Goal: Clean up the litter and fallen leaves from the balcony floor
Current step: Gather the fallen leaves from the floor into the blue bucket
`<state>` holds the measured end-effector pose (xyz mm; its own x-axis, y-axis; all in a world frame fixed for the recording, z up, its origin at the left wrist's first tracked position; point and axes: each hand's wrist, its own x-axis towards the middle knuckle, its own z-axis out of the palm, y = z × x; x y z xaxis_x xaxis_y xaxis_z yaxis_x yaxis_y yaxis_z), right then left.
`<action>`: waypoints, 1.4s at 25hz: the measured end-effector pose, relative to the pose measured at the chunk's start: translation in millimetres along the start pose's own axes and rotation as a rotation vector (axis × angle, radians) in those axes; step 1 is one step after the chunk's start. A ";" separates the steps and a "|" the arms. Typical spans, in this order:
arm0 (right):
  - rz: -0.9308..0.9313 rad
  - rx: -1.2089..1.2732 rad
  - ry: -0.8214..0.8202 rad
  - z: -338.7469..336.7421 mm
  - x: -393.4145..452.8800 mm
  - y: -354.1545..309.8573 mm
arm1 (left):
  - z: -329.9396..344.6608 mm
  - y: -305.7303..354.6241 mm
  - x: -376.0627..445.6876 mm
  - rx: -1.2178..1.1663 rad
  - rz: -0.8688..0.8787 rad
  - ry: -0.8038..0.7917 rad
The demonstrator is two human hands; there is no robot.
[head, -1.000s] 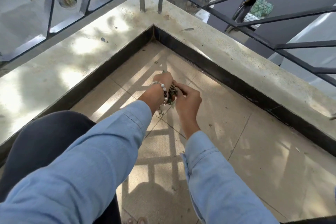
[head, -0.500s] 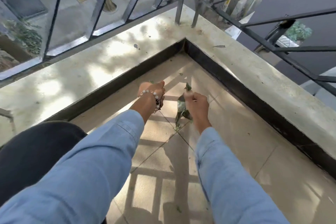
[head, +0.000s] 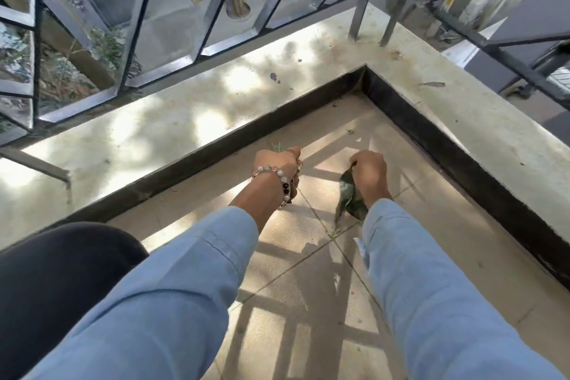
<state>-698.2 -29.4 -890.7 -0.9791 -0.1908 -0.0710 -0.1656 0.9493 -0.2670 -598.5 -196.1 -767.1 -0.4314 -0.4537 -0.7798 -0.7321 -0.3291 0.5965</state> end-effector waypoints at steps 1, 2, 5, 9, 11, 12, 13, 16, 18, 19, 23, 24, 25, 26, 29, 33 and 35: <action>0.076 0.098 0.025 -5.9 9.7 -6.6 | -0.3 -0.1 -0.2 0.007 0.000 0.003; 0.134 0.204 0.076 -13.7 20.8 -12.9 | -0.6 0.3 0.7 0.005 -0.002 0.006; 0.111 0.194 0.053 -16.8 54.7 -25.9 | -5.7 3.0 1.0 -0.041 0.005 0.002; -0.190 -0.155 -0.255 10.9 62.5 -17.6 | -16.7 9.7 9.2 -0.063 0.039 0.032; -0.204 -0.117 -0.254 10.3 49.4 -22.2 | -22.7 8.7 15.0 -0.047 0.028 0.063; -0.224 -0.097 -0.251 8.8 38.8 -23.7 | -24.4 7.5 17.0 -0.047 0.014 0.068; -0.242 -0.078 -0.249 8.6 30.8 -22.8 | -25.4 7.5 18.0 -0.055 0.002 0.061; -0.283 -0.088 -0.395 6.7 0.3 -12.9 | -20.7 9.0 12.3 -0.075 -0.022 0.007; -0.254 -0.101 -0.363 13.2 -30.5 -7.4 | -18.1 13.7 4.3 -0.039 -0.048 -0.074; -0.214 -0.104 -0.293 19.6 -41.9 -2.7 | -17.6 17.7 -0.3 -0.006 -0.051 -0.122; 0.010 0.300 -0.029 7.1 -70.7 -12.1 | -29.5 37.3 -19.7 0.165 0.023 -0.223; 0.176 0.566 -0.005 -7.0 -75.4 -20.8 | -35.0 40.6 -24.9 0.192 0.043 -0.216; 0.326 0.851 0.005 -24.1 -79.9 -32.9 | -40.1 41.9 -30.6 0.214 0.053 -0.200; 0.429 1.144 -0.014 -42.1 -83.1 -46.5 | -43.3 41.0 -36.4 0.224 0.058 -0.177; 0.504 1.664 -0.040 -89.5 -95.4 -86.5 | -42.6 24.2 -53.8 0.175 0.103 -0.115; 0.645 1.865 0.152 -125.6 -116.8 -121.1 | -24.3 -8.4 -64.2 0.045 0.042 -0.202; 0.562 1.675 0.247 -124.7 -128.5 -128.8 | -11.6 -16.4 -71.9 -0.032 -0.052 -0.278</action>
<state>-565.8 -96.1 -727.3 -0.8892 0.2225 -0.3999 0.2936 -0.3928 -0.8715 -549.3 -167.7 -718.6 -0.5246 -0.1927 -0.8292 -0.7419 -0.3742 0.5564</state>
